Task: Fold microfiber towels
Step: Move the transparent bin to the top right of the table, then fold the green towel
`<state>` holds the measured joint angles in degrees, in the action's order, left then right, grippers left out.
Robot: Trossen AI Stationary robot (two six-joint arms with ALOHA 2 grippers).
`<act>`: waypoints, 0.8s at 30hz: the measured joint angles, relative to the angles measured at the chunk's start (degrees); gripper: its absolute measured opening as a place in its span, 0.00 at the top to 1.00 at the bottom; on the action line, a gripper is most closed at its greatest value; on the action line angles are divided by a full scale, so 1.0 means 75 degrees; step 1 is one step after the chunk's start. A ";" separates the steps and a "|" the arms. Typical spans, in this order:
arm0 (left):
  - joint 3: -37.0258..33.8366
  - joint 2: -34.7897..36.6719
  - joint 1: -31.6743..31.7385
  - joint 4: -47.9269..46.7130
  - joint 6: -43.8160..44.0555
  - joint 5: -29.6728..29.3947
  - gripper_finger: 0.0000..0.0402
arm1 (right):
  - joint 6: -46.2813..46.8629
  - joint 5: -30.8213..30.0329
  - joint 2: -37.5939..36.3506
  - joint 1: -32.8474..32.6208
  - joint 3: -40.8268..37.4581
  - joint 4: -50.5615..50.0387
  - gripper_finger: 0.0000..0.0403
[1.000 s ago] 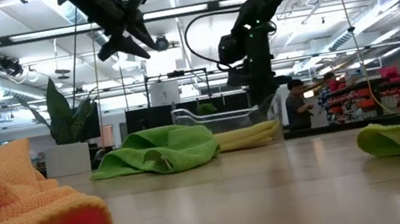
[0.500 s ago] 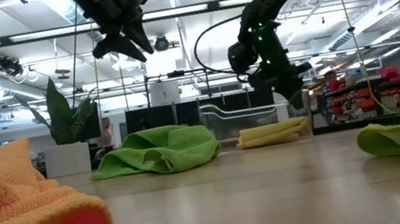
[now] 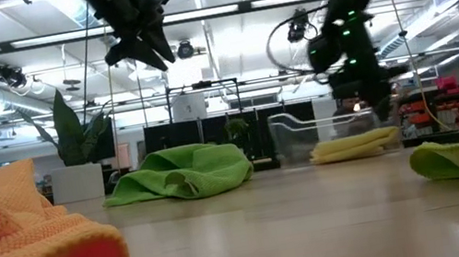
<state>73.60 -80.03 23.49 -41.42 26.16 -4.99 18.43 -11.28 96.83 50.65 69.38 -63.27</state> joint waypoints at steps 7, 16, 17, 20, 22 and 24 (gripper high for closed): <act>0.0000 0.0000 0.0000 0.0371 0.0019 0.0000 0.67 | 0.0157 0.0549 -0.1572 0.0786 -0.1320 0.0487 0.99; 0.0003 -0.0009 -0.0035 0.0564 0.0031 0.0006 0.69 | 0.0414 0.0797 -0.1999 0.0740 -0.1361 0.0606 0.98; 0.0003 -0.0009 -0.0052 0.0558 0.0031 0.0006 0.68 | 0.0468 0.0926 -0.1998 0.0707 -0.1358 0.0623 0.98; 0.0003 -0.0009 -0.0164 0.0516 0.0031 0.0006 0.67 | 0.0606 0.1489 -0.2048 0.0466 -0.1352 0.0657 0.98; 0.0003 -0.0009 -0.0254 0.0466 0.0026 0.0006 0.67 | 0.0610 0.1933 -0.2183 0.0164 -0.1352 0.0825 0.98; 0.0003 -0.0009 -0.0339 0.0385 0.0022 0.0008 0.67 | 0.0712 0.2278 -0.2407 -0.0178 -0.1352 0.1096 0.98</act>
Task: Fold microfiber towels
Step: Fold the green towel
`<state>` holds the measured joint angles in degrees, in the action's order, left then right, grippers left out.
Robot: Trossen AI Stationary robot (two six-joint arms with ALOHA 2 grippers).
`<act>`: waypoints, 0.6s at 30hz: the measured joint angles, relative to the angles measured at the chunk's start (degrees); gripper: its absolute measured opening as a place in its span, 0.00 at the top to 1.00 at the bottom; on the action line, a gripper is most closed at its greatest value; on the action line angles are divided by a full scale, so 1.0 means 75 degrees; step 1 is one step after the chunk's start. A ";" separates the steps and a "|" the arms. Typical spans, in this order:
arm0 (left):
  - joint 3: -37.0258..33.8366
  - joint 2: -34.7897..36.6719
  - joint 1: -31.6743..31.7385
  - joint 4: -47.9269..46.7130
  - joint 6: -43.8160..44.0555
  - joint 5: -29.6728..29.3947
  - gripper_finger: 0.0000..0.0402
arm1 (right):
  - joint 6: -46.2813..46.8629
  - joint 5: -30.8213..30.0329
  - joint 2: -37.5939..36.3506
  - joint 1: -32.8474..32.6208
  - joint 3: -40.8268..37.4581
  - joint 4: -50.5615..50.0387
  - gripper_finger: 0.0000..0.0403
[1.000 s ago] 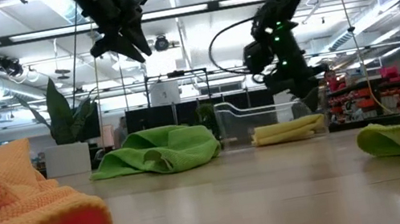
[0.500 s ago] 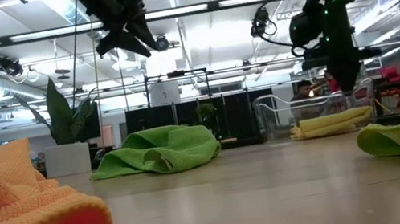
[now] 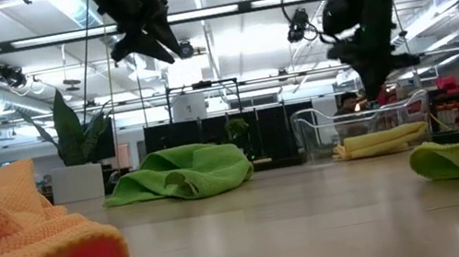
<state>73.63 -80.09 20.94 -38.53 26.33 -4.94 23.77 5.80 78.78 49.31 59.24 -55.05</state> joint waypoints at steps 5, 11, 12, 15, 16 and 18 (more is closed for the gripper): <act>0.0000 0.0000 -0.0327 -0.0484 0.0004 -0.0060 0.68 | 0.0670 0.0096 -0.0878 -0.1249 0.0000 0.0626 0.97; 0.0000 0.0000 -0.1246 -0.1444 0.0085 -0.0857 0.69 | 0.1955 0.0002 -0.1861 -0.3418 0.0006 0.1576 0.97; 0.0000 0.0000 -0.1416 -0.1585 0.0169 -0.1012 0.69 | 0.2147 -0.0131 -0.1963 -0.3809 0.0007 0.1758 0.96; 0.0000 0.0000 -0.1939 -0.1923 0.0339 -0.1330 0.68 | 0.2708 -0.0827 -0.2135 -0.5005 0.0012 0.2112 0.96; 0.0000 0.0000 -0.2108 -0.2027 0.0435 -0.1407 0.68 | 0.2892 -0.1095 -0.2144 -0.5366 0.0012 0.2136 0.96; 0.0000 0.0000 -0.2470 -0.2232 0.0632 -0.1559 0.67 | 0.3228 -0.1641 -0.2107 -0.6072 0.0012 0.2102 0.96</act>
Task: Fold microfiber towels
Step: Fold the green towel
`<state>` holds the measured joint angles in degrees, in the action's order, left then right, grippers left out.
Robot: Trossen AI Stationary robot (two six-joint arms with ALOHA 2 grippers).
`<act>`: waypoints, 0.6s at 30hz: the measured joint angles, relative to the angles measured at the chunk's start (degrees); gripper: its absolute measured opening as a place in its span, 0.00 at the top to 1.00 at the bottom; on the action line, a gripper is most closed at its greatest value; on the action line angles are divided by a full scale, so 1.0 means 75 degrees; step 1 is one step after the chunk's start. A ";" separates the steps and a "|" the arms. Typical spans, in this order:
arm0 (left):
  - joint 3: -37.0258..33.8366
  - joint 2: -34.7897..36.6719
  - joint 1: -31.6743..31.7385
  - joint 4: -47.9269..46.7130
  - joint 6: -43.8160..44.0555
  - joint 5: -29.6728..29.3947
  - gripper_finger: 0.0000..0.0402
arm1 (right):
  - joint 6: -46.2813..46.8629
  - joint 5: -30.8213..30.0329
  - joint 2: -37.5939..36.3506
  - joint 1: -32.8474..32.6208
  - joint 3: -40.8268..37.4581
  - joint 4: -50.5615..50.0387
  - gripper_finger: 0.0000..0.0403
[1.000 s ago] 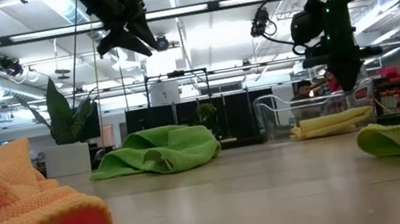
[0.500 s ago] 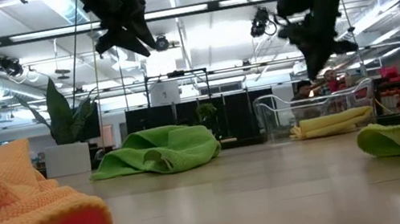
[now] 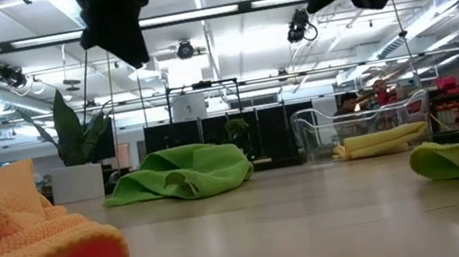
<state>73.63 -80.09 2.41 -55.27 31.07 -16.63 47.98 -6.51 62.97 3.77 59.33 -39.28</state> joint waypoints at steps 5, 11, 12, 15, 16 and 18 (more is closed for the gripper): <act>-0.0524 -0.0012 -0.0912 -0.0081 0.1095 -0.0543 0.67 | 0.0648 -0.0698 0.0364 -0.1364 0.0000 -0.0006 0.96; -0.2014 -0.0020 -0.1932 0.0965 0.3753 -0.0557 0.67 | 0.0786 -0.0931 0.0940 -0.2329 0.0000 0.0011 0.96; -0.2233 -0.0020 -0.2093 0.1316 0.4239 -0.0530 0.67 | 0.0784 -0.0937 0.1035 -0.2437 0.0000 0.0016 0.97; -0.2744 -0.0020 -0.2507 0.2503 0.5455 -0.0485 0.68 | 0.0566 -0.0953 0.1331 -0.2679 0.0000 0.0014 0.97; -0.2891 -0.0020 -0.2604 0.3005 0.5753 -0.0483 0.68 | 0.0439 -0.0953 0.1432 -0.2754 0.0000 0.0011 0.97; -0.3177 -0.0020 -0.2716 0.4110 0.6117 -0.0486 0.69 | 0.0221 -0.0953 0.1643 -0.2895 0.0000 0.0016 0.96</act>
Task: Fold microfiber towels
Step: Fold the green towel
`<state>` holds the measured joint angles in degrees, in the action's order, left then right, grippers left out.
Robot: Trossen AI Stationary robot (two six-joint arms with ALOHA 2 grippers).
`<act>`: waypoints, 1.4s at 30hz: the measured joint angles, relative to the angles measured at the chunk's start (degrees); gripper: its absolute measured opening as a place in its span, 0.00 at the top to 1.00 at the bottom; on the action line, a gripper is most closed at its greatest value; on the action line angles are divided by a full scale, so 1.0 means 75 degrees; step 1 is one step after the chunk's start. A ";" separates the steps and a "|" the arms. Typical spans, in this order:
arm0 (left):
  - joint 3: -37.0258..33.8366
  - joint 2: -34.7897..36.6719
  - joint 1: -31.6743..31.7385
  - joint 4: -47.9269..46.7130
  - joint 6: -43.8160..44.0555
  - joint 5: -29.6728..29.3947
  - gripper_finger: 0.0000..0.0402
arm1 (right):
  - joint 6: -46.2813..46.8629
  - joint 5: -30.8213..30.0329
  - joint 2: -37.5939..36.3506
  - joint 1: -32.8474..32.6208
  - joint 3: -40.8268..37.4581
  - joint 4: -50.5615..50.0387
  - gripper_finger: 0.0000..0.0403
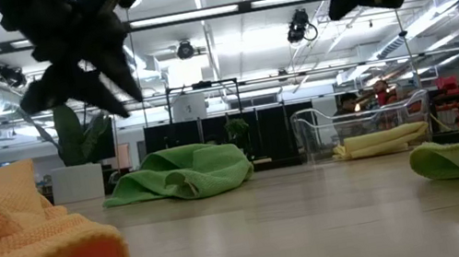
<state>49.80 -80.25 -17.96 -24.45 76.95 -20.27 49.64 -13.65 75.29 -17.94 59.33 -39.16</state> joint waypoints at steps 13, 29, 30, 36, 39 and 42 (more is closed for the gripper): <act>-0.0448 -0.0891 -0.0016 0.1185 0.1597 0.0856 0.62 | -0.1205 0.0319 0.0567 -0.0184 0.0000 0.0109 0.88; -0.0450 -0.2166 0.0575 0.2547 0.2055 0.1277 0.52 | -0.1163 0.0353 0.0174 -0.0255 -0.0009 0.0554 0.83; -0.0440 -0.2206 0.0593 0.2586 0.2057 0.1293 0.51 | -0.1162 0.0351 0.0174 -0.0273 -0.0009 0.0539 0.83; -0.0448 -0.2333 0.0707 0.2998 0.2047 0.1282 0.51 | -0.1161 0.0347 0.0177 -0.0299 -0.0009 0.0615 0.83; -0.0452 -0.2425 0.0723 0.3147 0.2048 0.1282 0.53 | -0.1160 0.0344 0.0180 -0.0299 -0.0009 0.0635 0.83; -0.0437 -0.2517 0.0737 0.3374 0.2051 0.1232 0.55 | -0.1161 0.0344 0.0180 -0.0299 -0.0009 0.0646 0.83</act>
<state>46.52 -99.12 -12.43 0.86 92.33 -11.03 40.93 -11.07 76.64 -20.18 59.27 -34.32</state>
